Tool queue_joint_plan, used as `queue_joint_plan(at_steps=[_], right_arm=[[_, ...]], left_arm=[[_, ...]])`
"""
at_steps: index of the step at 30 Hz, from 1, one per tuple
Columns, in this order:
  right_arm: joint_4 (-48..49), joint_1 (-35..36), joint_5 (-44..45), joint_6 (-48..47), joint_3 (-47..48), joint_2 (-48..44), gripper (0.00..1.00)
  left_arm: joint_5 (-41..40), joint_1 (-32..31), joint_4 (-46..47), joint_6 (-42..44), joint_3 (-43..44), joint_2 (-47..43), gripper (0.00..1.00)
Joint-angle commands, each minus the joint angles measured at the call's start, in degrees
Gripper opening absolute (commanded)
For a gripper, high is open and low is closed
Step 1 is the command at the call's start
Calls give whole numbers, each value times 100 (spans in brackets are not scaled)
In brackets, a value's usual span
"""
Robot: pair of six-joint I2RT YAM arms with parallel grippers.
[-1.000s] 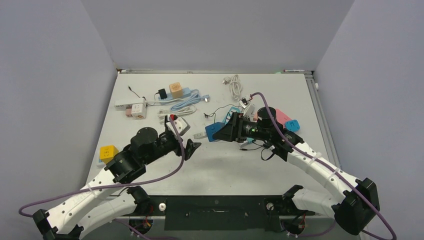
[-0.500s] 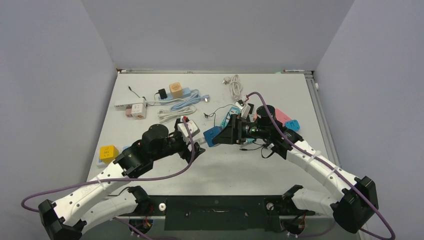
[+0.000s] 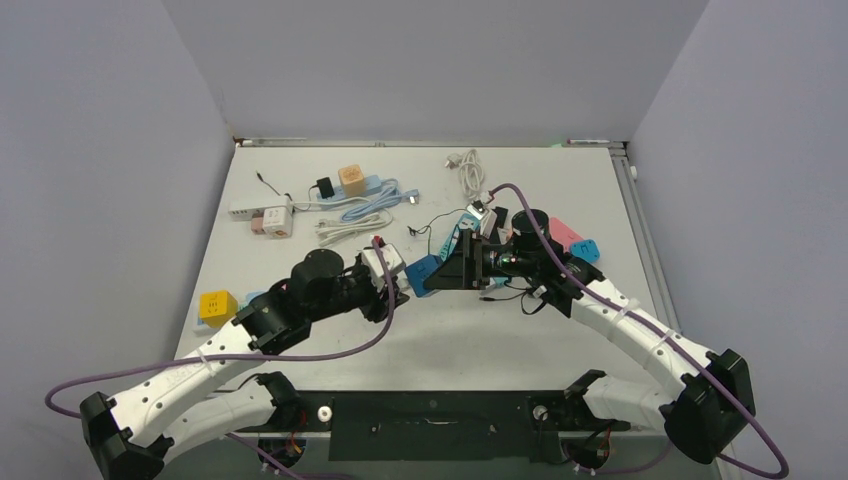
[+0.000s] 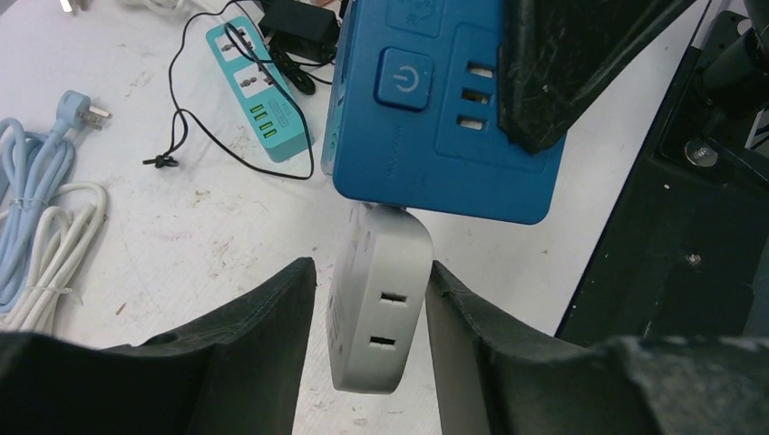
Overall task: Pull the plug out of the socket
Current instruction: Remove the plug from the socket.
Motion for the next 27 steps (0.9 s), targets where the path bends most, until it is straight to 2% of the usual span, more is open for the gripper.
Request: queue_joint_plan(at_steps=[1, 9, 16, 27], right_arm=[[544, -39, -170, 17, 104, 7, 5], [685, -39, -152, 47, 71, 33, 5], [719, -30, -127, 50, 36, 25, 5], [624, -39, 1, 90, -4, 141, 5]], left_arm=[[-16, -73, 95, 50, 220, -10, 42], [-20, -145, 73, 51, 233, 72, 25], [-50, -220, 66, 41, 244, 141, 0], [-151, -396, 88, 94, 203, 115, 0]])
